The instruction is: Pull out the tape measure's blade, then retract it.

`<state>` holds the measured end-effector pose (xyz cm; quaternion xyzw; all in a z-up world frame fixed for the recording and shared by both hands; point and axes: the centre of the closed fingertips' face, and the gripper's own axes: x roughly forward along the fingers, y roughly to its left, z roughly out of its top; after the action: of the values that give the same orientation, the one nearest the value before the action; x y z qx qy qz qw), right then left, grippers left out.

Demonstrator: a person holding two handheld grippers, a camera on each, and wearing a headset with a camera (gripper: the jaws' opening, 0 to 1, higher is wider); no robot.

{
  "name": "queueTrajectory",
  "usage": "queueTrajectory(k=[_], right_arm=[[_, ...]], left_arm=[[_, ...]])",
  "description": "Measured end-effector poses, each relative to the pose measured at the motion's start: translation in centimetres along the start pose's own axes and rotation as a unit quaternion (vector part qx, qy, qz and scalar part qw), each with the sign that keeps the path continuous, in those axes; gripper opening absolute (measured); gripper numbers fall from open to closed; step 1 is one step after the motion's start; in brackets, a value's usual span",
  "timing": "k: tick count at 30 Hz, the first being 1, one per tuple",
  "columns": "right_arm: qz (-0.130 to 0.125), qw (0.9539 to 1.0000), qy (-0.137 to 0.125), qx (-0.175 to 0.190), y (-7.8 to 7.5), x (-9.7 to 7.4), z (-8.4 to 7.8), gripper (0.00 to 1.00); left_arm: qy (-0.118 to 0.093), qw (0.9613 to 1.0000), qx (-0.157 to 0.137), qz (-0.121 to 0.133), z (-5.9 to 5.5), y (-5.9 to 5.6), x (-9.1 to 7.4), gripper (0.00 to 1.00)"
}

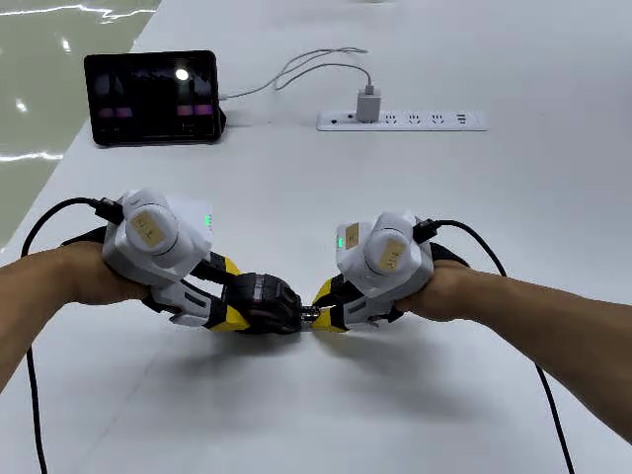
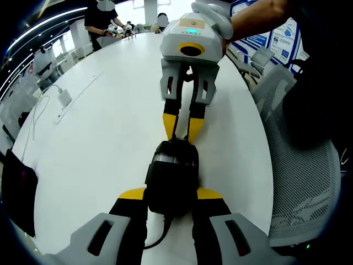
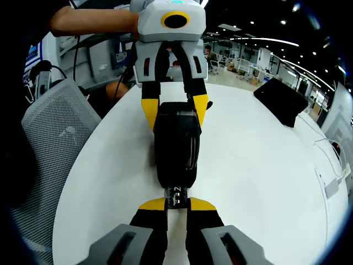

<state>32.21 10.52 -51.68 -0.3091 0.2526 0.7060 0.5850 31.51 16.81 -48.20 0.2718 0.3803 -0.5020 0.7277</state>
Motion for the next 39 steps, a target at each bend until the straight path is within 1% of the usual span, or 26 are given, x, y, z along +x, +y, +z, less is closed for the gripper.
queueTrajectory(k=[21, 39], right_arm=[[-0.001, 0.9999, 0.01, -0.001, 0.1, -1.7, -1.7, 0.08], [-0.002, 0.9998, 0.021, 0.003, 0.2, -3.5, -3.7, 0.08]], left_arm=[[0.002, 1.0, -0.001, 0.0, 0.0, 0.0, 0.0, 0.25], [0.004, 1.0, -0.001, -0.001, 0.0, 0.0, 0.0, 0.25]])
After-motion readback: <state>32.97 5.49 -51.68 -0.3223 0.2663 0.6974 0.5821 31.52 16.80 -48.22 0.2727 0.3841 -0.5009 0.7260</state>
